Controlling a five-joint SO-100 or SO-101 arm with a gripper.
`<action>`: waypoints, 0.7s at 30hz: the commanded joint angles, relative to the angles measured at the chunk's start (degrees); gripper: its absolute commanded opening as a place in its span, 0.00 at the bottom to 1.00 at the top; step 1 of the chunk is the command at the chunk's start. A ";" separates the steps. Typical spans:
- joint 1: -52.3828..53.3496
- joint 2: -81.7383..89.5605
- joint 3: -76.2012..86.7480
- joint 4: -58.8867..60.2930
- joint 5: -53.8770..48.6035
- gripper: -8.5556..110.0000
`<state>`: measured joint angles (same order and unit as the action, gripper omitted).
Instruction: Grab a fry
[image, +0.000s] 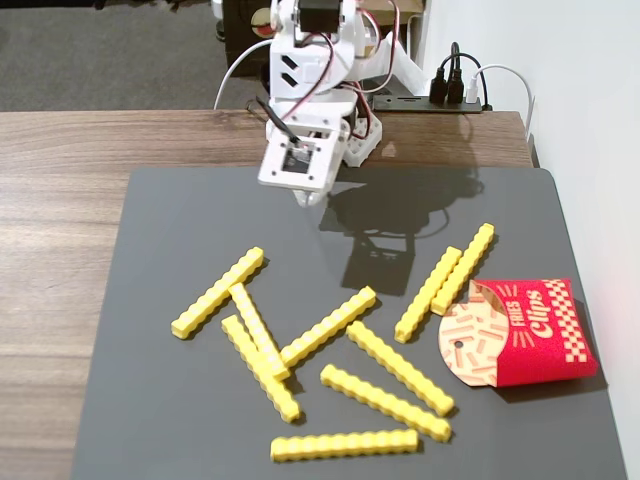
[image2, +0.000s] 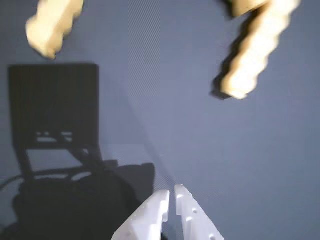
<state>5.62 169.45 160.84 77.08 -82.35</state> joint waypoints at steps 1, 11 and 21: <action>3.60 -5.45 -6.15 -1.85 1.49 0.08; 13.71 -19.60 -13.36 -8.79 1.76 0.08; 15.56 -32.87 -20.57 -13.18 8.00 0.08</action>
<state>20.92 138.78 144.05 64.60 -75.76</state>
